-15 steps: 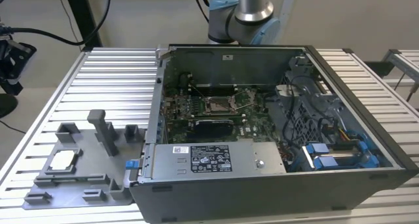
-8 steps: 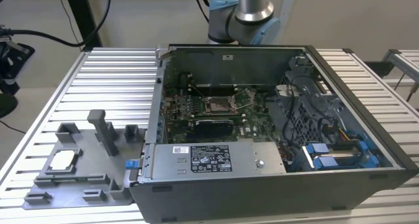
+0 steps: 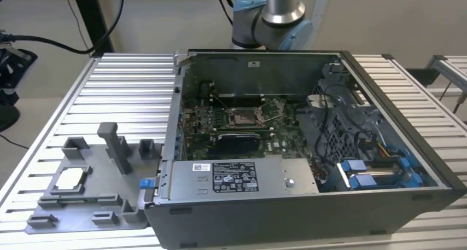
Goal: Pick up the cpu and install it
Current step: 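Pick up the cpu and move it towards the insertion slot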
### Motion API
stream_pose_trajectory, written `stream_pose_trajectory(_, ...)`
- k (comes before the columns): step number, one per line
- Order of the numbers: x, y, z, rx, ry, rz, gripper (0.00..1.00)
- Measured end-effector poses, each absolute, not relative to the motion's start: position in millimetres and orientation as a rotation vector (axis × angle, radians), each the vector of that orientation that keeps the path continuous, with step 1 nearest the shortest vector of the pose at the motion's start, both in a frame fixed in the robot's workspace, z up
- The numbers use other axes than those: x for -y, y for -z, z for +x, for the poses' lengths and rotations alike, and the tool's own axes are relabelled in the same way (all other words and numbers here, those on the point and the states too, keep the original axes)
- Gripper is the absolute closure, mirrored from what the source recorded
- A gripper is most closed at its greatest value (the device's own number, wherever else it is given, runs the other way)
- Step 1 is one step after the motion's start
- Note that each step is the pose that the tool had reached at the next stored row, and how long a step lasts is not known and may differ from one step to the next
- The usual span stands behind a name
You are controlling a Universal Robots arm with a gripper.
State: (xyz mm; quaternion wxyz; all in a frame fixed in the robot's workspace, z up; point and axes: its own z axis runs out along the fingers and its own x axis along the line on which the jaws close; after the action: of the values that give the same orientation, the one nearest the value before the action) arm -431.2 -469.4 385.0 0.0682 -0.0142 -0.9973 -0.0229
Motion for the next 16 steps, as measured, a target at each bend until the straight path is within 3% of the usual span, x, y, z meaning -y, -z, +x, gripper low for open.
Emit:
stream_pose_trajectory(8, 463.8, -384.5, -432.1, 3.127, 0.013, -0.040, 1.00)
stream_pose_trajectory(15, 463.4, -384.2, -432.3, 3.159, 0.011, -0.039, 1.00)
stream_pose_trajectory(16, 463.4, -384.2, -432.3, 3.159, 0.011, -0.039, 0.00)
